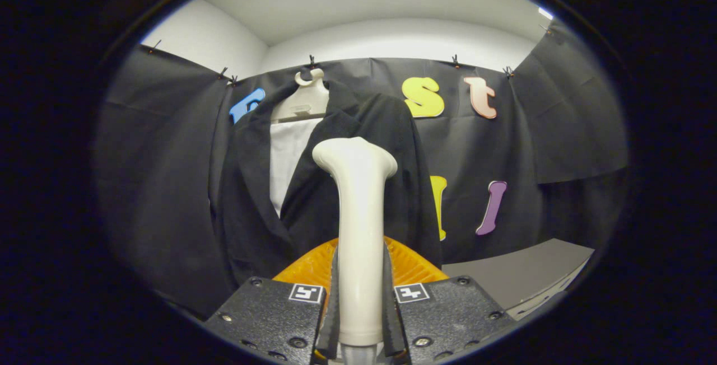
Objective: Iron the clothes twice with a garment steamer, once on the left side and once on the right side.
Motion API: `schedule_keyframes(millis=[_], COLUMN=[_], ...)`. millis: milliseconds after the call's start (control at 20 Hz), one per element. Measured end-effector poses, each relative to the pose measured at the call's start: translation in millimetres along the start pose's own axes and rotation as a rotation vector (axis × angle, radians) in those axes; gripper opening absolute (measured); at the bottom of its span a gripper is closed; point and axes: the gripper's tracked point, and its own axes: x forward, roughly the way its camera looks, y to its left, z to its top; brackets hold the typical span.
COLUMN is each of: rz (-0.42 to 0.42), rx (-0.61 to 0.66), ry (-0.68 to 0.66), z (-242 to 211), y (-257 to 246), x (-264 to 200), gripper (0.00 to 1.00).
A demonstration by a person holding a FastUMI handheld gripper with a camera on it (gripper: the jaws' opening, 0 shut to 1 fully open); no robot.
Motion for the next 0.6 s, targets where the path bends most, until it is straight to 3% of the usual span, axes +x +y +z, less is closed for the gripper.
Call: schedule_keyframes(millis=[600], rz=[-0.013], rx=[-0.039], ry=[0.127], z=[-60.8], y=[-11.0], x=[-31.5], gripper=[0.33])
